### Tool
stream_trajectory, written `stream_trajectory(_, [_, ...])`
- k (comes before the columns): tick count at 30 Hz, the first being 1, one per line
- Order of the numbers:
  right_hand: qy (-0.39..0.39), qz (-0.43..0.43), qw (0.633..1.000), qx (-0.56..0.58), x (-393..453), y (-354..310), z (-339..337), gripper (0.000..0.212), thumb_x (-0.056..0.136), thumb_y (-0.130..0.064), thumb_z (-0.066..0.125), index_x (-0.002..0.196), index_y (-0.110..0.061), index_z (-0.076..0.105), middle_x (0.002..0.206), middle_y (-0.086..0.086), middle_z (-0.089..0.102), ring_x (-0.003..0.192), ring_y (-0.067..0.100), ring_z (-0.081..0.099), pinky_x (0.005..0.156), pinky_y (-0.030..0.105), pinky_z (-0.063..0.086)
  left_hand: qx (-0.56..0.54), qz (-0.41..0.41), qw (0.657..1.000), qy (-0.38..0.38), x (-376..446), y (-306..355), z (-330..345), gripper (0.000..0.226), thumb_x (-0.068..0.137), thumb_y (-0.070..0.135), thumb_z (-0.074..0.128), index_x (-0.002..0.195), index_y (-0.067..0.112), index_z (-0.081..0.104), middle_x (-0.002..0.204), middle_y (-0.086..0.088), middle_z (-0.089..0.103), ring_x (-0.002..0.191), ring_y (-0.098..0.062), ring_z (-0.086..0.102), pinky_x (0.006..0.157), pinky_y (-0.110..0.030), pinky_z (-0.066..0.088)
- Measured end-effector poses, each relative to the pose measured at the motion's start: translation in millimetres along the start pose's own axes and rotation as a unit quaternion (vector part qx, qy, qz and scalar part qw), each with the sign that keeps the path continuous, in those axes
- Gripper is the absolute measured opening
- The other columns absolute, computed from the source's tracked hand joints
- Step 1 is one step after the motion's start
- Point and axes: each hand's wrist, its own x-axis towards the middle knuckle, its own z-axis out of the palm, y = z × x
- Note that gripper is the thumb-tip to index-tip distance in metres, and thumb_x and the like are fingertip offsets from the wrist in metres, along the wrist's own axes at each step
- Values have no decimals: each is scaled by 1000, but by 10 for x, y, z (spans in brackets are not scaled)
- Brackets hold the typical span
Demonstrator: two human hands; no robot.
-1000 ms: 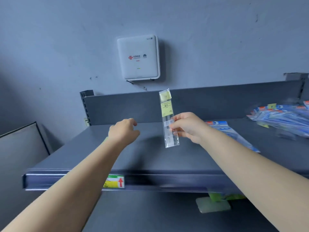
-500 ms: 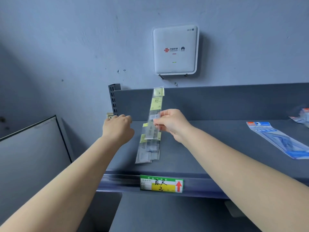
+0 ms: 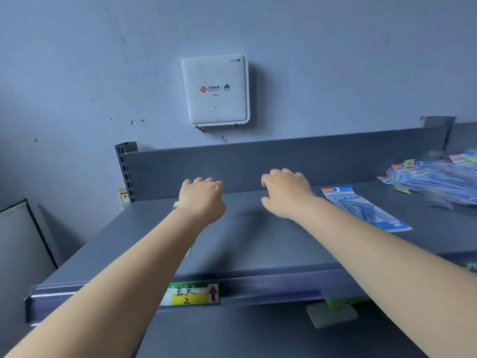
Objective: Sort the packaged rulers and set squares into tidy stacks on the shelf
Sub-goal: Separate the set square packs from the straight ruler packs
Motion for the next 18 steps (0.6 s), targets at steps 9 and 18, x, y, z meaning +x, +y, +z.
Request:
stream_trajectory(9, [19,1,998,-68,-528,1364,-169,29,90,-25,46,116,-15,52,115,2,53,109,24,47,80,34,34,-40,53,997,26,280,1549,-311,25,88,22,47,111,15,55,109,0,57,103,-24,50,76,-28,26])
stream_trajectory(18, [13,44,997,-56,-1159,2991,-326,25,89,-27,48,111,-14,53,113,3,54,111,26,47,78,33,34,-93,103,990,15,485,3320,-525,31,88,28,48,118,19,54,117,1,56,113,-22,49,84,-30,32])
